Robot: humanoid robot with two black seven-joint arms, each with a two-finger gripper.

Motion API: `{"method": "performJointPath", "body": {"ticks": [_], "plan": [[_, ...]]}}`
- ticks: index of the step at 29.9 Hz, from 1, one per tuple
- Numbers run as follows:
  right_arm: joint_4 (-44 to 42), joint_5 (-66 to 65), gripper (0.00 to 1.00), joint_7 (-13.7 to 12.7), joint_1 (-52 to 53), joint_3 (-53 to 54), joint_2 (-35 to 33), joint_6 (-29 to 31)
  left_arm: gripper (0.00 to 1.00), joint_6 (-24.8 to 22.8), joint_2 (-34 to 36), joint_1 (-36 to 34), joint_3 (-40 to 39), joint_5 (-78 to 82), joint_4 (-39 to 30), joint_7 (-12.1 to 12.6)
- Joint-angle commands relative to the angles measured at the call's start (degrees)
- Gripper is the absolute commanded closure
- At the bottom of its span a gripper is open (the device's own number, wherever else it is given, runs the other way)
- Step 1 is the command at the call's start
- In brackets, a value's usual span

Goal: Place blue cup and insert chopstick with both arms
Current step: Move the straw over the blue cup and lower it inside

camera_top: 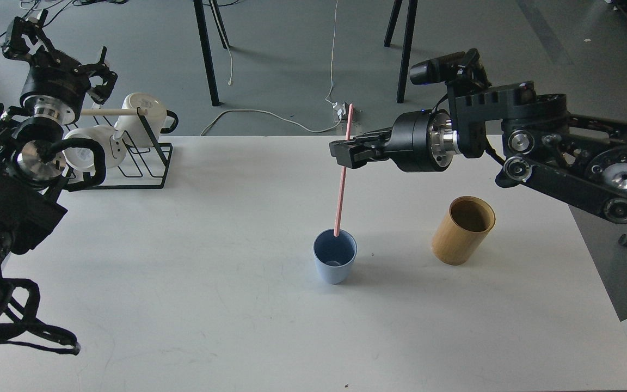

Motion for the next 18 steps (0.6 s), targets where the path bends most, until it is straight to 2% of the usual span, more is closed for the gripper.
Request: {"method": "performJointPath", "body": {"ticks": [1,14,18], "plan": [[-2.78,-0.09,0.99,-0.05,-1.0,-0.93,2.46,-1.13,0.01,0.0,0.57,0.29,-0.06,-0.09,0.02,-0.07],[-5.07,-3.78,0.99,-0.05,-6.36,-1.1,5.02,-1.22,0.01,0.0,1.62,-0.32,0.03,-0.01,0.1,0.02],[-5.07,-3.78,0.9,-0.14,-7.32,-1.1,5.02,-1.31,0.01,0.0,1.63,-0.32,0.03,-0.01,0.1,0.02]]}}
